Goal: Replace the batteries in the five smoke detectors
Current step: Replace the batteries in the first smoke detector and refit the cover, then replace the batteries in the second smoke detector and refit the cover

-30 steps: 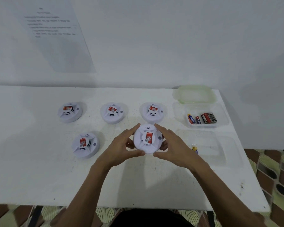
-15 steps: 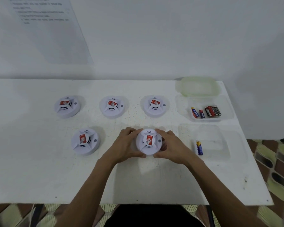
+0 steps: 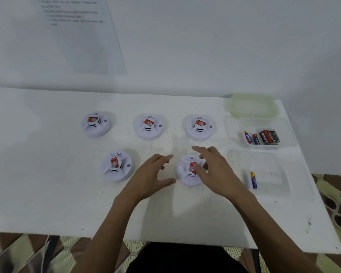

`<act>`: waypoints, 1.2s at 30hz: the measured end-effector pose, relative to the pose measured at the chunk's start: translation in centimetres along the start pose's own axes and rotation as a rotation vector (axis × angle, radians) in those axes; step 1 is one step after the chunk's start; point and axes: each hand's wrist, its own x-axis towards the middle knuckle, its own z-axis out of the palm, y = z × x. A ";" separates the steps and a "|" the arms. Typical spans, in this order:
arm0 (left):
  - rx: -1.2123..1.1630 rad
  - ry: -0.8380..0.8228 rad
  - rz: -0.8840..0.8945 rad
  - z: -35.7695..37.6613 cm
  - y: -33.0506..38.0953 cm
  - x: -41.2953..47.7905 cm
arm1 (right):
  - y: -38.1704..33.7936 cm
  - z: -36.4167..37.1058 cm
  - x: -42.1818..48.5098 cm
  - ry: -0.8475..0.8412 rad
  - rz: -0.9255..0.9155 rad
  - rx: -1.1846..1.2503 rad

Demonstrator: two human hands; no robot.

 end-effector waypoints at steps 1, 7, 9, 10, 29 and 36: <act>0.015 0.039 0.021 -1.0 -0.2 -0.7 | -0.8 0.5 0.3 0.019 -0.032 0.028; 0.135 0.254 0.015 -6.0 -4.9 -3.9 | -5.7 5.7 3.2 -0.079 -0.144 0.160; 0.166 0.233 -0.078 -7.2 -7.1 -4.5 | -6.7 7.9 4.3 -0.139 -0.147 0.183; 0.180 0.194 -0.128 -7.7 -8.0 -4.7 | -7.1 9.0 4.8 -0.165 -0.142 0.183; 0.120 0.055 -0.070 -7.9 -8.4 -3.7 | -8.2 10.6 4.2 -0.128 -0.003 0.418; -0.163 0.082 0.041 -7.8 -0.5 -2.0 | -7.7 2.9 0.1 0.031 -0.037 0.638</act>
